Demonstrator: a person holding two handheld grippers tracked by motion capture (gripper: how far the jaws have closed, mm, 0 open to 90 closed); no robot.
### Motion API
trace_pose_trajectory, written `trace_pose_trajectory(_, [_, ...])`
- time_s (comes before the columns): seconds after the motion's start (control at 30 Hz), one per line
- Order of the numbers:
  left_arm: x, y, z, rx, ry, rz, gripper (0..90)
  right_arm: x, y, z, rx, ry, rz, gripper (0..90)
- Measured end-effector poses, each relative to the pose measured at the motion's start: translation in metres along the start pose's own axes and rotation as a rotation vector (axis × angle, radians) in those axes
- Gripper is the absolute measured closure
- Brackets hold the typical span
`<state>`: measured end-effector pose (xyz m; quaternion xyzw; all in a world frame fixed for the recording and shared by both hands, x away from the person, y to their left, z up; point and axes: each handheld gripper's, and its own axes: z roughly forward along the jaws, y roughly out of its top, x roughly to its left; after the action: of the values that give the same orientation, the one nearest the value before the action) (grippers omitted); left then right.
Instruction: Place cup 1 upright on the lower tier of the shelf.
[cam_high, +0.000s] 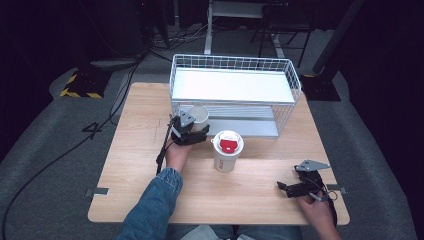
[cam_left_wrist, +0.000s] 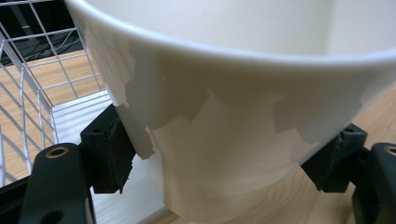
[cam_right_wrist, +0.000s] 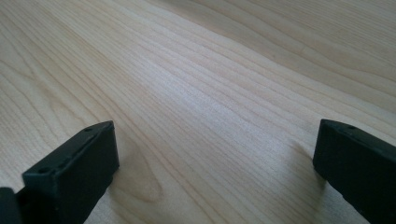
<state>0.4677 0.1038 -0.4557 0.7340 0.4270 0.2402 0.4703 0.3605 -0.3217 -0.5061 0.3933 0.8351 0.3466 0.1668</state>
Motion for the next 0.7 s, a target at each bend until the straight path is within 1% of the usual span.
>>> trace_pose_trajectory(0.03, [0.000, 0.000, 0.000, 0.000, 0.000, 0.000, 22.9, 0.000, 0.000, 0.000, 0.000, 0.000, 0.000, 0.3])
trace_pose_trajectory(0.07, [0.001, 0.000, 0.003, -0.012, 0.003, -0.004, 22.9, 0.000, 0.000, 0.000, 0.000, 0.000, 0.000, 0.2])
trace_pose_trajectory(0.13, [0.003, 0.000, 0.006, -0.008, 0.011, -0.017, 22.9, 0.000, 0.000, 0.000, 0.000, 0.000, 0.000, 0.3])
trace_pose_trajectory(0.17, [0.003, 0.000, 0.006, -0.008, 0.011, -0.017, 22.9, 0.000, 0.000, 0.000, 0.000, 0.000, 0.000, 0.2])
trace_pose_trajectory(0.2, [0.004, 0.000, 0.008, -0.019, 0.014, -0.030, 22.9, 0.000, 0.000, 0.000, 0.000, 0.000, 0.000, 0.2])
trace_pose_trajectory(0.43, [0.004, 0.003, 0.016, -0.024, 0.016, -0.023, 22.9, 0.000, 0.000, 0.000, 0.000, 0.000, 0.001, 0.3])
trace_pose_trajectory(0.5, [0.003, 0.005, 0.019, -0.016, 0.012, -0.013, 22.9, 0.000, 0.000, 0.000, 0.000, 0.000, 0.001, 0.3])
trace_pose_trajectory(0.53, [0.002, 0.005, 0.020, -0.020, 0.014, -0.011, 22.9, 0.000, 0.000, 0.000, 0.000, 0.000, 0.001, 0.2])
trace_pose_trajectory(0.6, [0.003, 0.005, 0.024, -0.008, 0.008, -0.004, 22.9, 0.000, 0.000, 0.000, 0.000, 0.000, 0.001, 0.2])
trace_pose_trajectory(0.63, [0.003, 0.005, 0.024, -0.008, 0.008, -0.004, 22.9, 0.000, 0.000, 0.000, 0.000, 0.000, 0.001, 0.2])
trace_pose_trajectory(0.7, [0.003, 0.004, 0.029, 0.001, 0.008, -0.005, 22.9, 0.000, 0.000, 0.000, 0.000, 0.000, 0.000, 0.2])
